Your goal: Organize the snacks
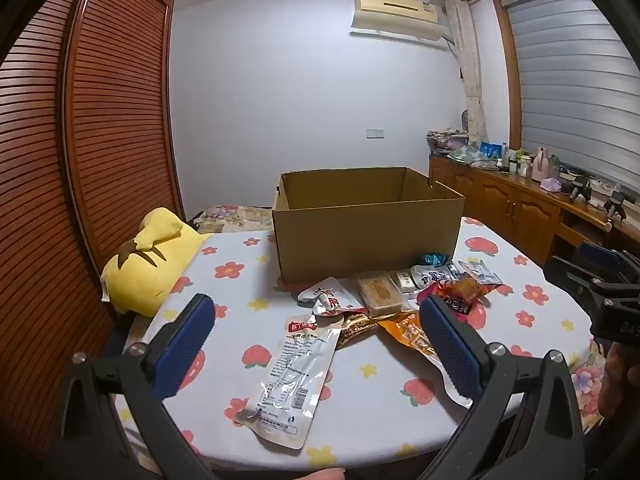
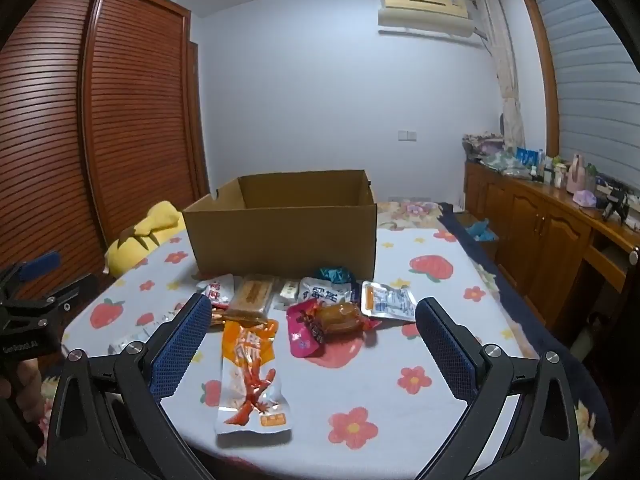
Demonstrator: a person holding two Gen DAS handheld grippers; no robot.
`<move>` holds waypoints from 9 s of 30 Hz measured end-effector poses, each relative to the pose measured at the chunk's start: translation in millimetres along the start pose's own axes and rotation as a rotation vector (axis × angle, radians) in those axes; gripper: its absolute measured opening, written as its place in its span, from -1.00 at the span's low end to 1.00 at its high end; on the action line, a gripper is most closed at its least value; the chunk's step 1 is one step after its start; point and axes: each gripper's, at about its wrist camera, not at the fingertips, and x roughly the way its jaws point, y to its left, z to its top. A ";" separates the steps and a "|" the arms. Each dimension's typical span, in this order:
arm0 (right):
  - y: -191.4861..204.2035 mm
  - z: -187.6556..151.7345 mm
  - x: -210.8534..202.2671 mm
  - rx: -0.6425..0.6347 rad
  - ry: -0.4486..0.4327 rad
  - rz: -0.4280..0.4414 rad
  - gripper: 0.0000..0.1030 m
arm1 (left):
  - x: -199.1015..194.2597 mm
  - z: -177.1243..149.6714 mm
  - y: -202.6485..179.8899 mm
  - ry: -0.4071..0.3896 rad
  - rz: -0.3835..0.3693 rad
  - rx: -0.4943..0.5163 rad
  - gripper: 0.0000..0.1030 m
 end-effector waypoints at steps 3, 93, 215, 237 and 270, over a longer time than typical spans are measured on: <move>-0.1 -0.5 0.1 0.000 -0.007 0.000 1.00 | 2.1 0.4 0.0 0.004 0.007 -0.002 1.00; 11.7 -1.0 1.7 -0.027 0.000 0.021 1.00 | 1.0 -5.0 10.5 0.009 -0.023 -0.003 1.00; 12.7 57.8 102.7 -0.264 0.252 0.262 -0.08 | 110.3 68.1 23.6 0.258 -0.235 0.081 0.23; -14.1 141.7 223.8 -0.287 0.237 0.252 -0.08 | 203.3 150.9 2.8 0.240 -0.213 0.181 0.24; -42.4 145.8 265.4 -0.272 0.291 0.232 0.20 | 312.8 159.6 -22.7 0.356 -0.179 0.176 0.30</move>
